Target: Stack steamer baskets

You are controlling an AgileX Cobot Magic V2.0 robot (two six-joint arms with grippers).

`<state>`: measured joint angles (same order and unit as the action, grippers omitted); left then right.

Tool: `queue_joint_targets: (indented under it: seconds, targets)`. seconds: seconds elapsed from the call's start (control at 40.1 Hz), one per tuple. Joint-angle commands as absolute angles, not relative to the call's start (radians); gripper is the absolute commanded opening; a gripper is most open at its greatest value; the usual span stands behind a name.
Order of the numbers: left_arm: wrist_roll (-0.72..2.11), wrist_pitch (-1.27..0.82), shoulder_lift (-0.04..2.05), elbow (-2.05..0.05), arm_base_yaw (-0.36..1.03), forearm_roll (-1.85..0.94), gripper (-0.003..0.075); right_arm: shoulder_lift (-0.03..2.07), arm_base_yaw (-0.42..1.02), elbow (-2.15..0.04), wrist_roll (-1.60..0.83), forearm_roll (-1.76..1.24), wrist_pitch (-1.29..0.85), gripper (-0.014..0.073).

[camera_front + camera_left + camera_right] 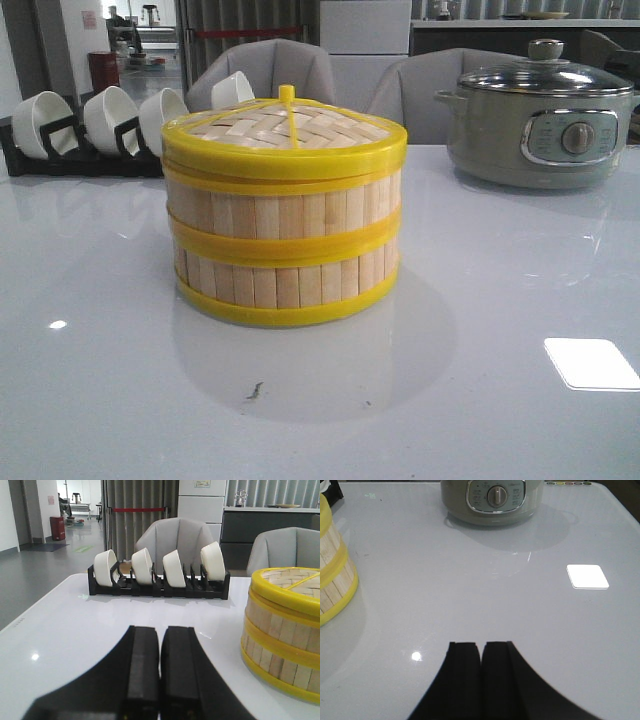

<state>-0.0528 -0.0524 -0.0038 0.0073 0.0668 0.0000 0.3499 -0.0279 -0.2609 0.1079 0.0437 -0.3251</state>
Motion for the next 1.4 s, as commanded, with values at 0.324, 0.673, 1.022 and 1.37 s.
queue_joint_targets:
  seconds: [0.324, 0.673, 1.022, 1.37]
  targets:
    - [-0.048, 0.028, -0.018, 0.007, 0.068, -0.015, 0.0097, 0.353, -0.033, -0.289, 0.102, 0.048, -0.237, 0.0054]
    - [-0.048, 0.028, -0.018, 0.007, 0.068, -0.015, 0.0097, 0.353, -0.033, -0.289, 0.102, 0.048, -0.237, 0.0054]
    - [-0.048, 0.028, -0.018, 0.007, 0.068, -0.015, 0.0097, 0.121, -0.039, -0.239, 0.106, 0.043, -0.31, 0.0054]
    - [-0.048, 0.028, -0.017, 0.007, 0.068, -0.015, 0.0097, -0.031, -0.038, 0.013, 0.102, -0.109, -0.105, 0.0054]
